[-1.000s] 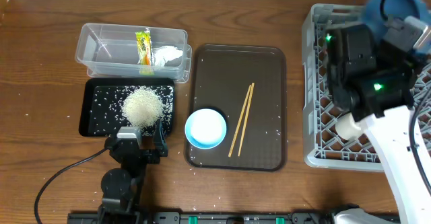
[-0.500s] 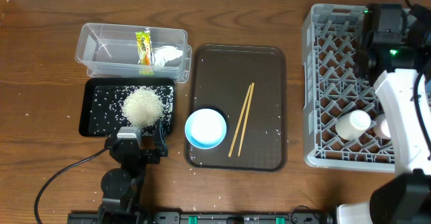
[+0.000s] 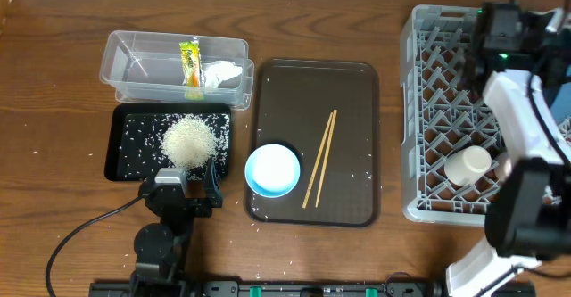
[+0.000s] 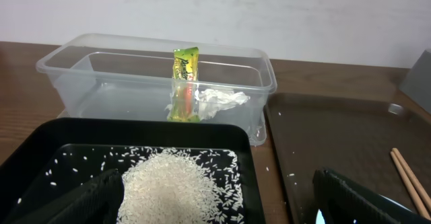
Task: Sort waste into correct bins and load items into the dishwasher rack
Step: 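Carry the blue plate to the dish rack and stand it upright, then reach the right gripper to the light-blue bowl on the brown tray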
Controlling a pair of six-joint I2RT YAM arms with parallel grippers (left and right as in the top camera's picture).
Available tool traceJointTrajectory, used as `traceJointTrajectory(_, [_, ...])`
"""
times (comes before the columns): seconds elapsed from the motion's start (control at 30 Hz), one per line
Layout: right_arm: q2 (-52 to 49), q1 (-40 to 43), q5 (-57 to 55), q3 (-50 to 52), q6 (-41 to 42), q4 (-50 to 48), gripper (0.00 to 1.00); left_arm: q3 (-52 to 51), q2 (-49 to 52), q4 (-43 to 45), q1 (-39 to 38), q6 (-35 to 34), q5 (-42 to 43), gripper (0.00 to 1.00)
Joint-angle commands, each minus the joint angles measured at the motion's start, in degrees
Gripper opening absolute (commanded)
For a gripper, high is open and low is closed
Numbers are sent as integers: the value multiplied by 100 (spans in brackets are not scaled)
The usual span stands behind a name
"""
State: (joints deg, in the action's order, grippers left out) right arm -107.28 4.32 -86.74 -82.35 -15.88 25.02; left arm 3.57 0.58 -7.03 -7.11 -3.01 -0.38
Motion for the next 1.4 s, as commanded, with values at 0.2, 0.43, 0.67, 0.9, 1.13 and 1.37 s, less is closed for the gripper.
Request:
traceJointTrajectory(0.2, [-542, -688, 350, -42, -671, -356, 6, -164, -35, -57, 35, -31, -24, 93])
traceJointTrajectory(0.43, [-516, -761, 431, -46, -673, -562, 57, -164, -35, -57, 35, -31, -24, 92])
traceJointTrajectory(0.67, [74, -820, 866, -48, -715, -844, 75, -164, -35, -57, 35, -31, -24, 93])
traceJointTrajectory(0.9, [1187, -1305, 2802, -48, -612, -459, 84, -164, -35, -57, 35, -31, -24, 93])
traceJointTrajectory(1.13, [2173, -2103, 5438, -48, 1121, 1209, 83, -164, -35, -57, 35, -31, -24, 93])
traceJointTrajectory(1.37, [2181, -2949, 9073, 31, 3008, 2339, 72, -164, -35, -57, 35, -31, -24, 92])
